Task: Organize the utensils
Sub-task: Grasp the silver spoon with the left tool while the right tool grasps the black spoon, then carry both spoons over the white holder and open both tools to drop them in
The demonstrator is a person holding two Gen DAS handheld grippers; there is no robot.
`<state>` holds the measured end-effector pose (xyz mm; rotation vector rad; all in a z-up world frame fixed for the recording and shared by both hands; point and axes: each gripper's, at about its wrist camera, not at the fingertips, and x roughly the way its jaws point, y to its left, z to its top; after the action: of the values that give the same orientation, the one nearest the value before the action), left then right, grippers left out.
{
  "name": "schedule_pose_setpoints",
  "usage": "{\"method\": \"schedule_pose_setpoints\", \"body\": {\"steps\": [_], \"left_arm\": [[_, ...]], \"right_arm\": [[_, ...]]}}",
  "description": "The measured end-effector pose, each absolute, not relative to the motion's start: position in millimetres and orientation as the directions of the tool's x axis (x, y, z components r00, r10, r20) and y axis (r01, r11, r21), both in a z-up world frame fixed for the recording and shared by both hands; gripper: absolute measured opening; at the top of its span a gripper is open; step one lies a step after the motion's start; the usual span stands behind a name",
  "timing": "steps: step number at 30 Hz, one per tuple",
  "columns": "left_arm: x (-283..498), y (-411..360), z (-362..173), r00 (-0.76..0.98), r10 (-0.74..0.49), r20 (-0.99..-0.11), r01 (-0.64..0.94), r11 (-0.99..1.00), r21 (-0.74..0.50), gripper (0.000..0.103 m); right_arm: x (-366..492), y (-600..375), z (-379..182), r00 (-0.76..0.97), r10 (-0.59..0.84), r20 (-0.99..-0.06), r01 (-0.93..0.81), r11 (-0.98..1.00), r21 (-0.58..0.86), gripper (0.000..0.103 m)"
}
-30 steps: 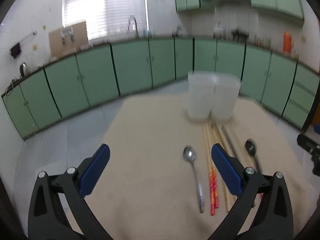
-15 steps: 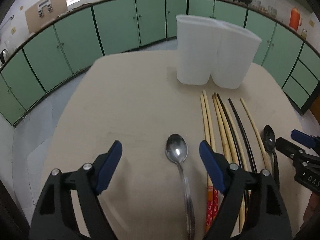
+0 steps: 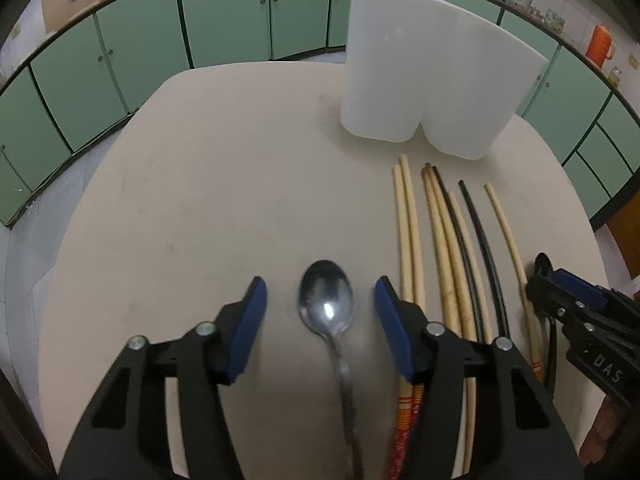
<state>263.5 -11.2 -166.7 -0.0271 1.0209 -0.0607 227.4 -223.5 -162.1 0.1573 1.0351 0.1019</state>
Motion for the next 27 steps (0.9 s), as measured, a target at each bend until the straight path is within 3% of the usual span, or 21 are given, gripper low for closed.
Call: {"method": "schedule_pose_setpoints", "body": {"steps": [5,13,20,27], "left_arm": [[261,-15,-165,0.522,-0.077,-0.849,0.036,0.997,-0.069,0.027],[248,-12,-155,0.576,-0.108,-0.810,0.045,0.994,-0.100,0.027],[216,-8,-127,0.741,-0.177,-0.648,0.120,0.984,-0.132,0.027],[202,-9,-104,0.821,-0.182,-0.541,0.133,0.983,-0.129,0.027]], "right_arm": [[225,-221,-163,0.509,0.168,-0.844,-0.012,0.982,0.188,0.035],[213,-235,-151,0.557,0.233,-0.797,-0.029,0.965,0.261,0.034],[200,-244,-125,0.665,0.260,-0.700,-0.091,0.959,0.270,0.034],[198,-242,-101,0.744,0.291,-0.602,-0.150,0.950,0.274,0.034]]}}
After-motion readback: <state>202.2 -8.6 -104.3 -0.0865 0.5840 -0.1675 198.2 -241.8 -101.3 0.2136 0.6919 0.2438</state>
